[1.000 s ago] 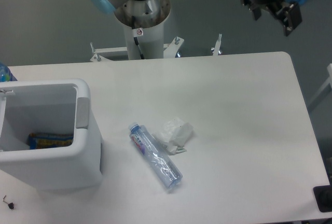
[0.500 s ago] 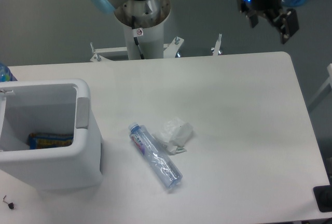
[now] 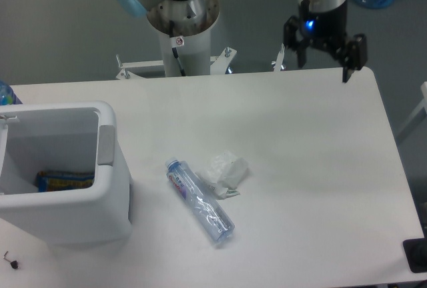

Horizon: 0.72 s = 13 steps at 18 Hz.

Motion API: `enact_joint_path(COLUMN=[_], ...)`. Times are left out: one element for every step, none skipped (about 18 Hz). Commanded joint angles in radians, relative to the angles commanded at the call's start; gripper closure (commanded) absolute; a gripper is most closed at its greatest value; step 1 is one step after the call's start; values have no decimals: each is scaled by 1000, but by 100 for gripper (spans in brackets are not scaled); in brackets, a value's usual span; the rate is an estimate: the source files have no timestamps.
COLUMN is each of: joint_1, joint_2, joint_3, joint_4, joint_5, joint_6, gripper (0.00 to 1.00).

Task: Place the trash in the trash can
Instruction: 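Move the open gripper down over the crumpled white tissue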

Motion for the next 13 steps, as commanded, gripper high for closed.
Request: enact_joint_path(joint_1=[-3,-3,-5,-5,-6,-15,-29,-43,-60,-74,-81,-89,-101], joint_2=[0,0,0,0,-3,-18,-37,-52,-69,-86,-100,-116,-135], joint_3=[-29,-52,-74,-92,-100,-106,-105,-105,-103,-103,-103,-102,-95], joint_4=[26,45,52,54,54,54,54,54,54,54,54,54,55], joint_5=[-14,-35,-60,-67,-71,-74,-77,-80,-87,-92,-95,-95,-95], joint_6=[-2,-8,-17,-20,-22,-26,-40,-64,-93,-113,-126,-136,-147], gripper=[0,0,0,0,0,0,0,0,0,0,0,0,0])
